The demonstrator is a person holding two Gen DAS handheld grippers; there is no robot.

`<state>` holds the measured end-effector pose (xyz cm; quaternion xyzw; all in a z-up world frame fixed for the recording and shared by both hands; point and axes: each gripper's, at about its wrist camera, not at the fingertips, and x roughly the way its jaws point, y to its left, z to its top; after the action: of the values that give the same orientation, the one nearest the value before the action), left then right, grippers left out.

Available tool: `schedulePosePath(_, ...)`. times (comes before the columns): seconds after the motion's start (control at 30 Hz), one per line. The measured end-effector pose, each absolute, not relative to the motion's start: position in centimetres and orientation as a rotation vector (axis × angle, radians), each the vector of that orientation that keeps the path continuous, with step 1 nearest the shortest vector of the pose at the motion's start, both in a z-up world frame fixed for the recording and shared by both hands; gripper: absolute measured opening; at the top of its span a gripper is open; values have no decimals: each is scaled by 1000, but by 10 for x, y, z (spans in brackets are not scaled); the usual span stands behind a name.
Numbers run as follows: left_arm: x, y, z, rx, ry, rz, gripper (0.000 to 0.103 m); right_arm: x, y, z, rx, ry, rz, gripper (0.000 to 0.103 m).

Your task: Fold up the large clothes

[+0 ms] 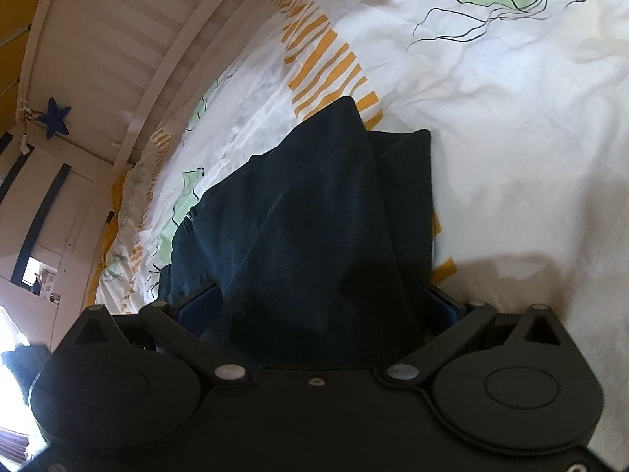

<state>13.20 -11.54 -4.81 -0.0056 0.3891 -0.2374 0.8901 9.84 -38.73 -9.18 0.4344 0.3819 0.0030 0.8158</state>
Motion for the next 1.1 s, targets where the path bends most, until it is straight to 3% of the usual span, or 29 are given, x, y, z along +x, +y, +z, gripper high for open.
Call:
schedulePosePath(0.1, 124, -108, -52, -52, 816, -486, 57, 98, -387, -92, 923, 814, 7, 103)
schedulePosePath(0.23, 124, -108, -53, -56, 792, -496, 42, 97, -387, -92, 928, 811, 9, 103)
schedulePosePath(0.3, 124, -109, -53, -55, 779, -492, 38, 97, -387, -92, 933, 808, 10, 103)
schedulePosePath(0.5, 120, -111, -69, -47, 776, -488, 38, 97, -387, -92, 928, 810, 9, 101)
schedulePosePath(0.57, 117, -111, -73, -47, 765, -487, 38, 96, -387, -91, 922, 811, 2, 96)
schedulePosePath(0.7, 116, -110, -74, -51, 760, -487, 39, 93, -390, -93, 928, 830, -35, 58)
schedulePosePath(0.93, 114, -109, -75, -59, 756, -487, 39, 85, -390, -88, 972, 785, -16, 31)
schedulePosePath(1.1, 111, -112, -67, -36, 757, -472, 38, 82, -383, -60, 971, 726, 16, 27)
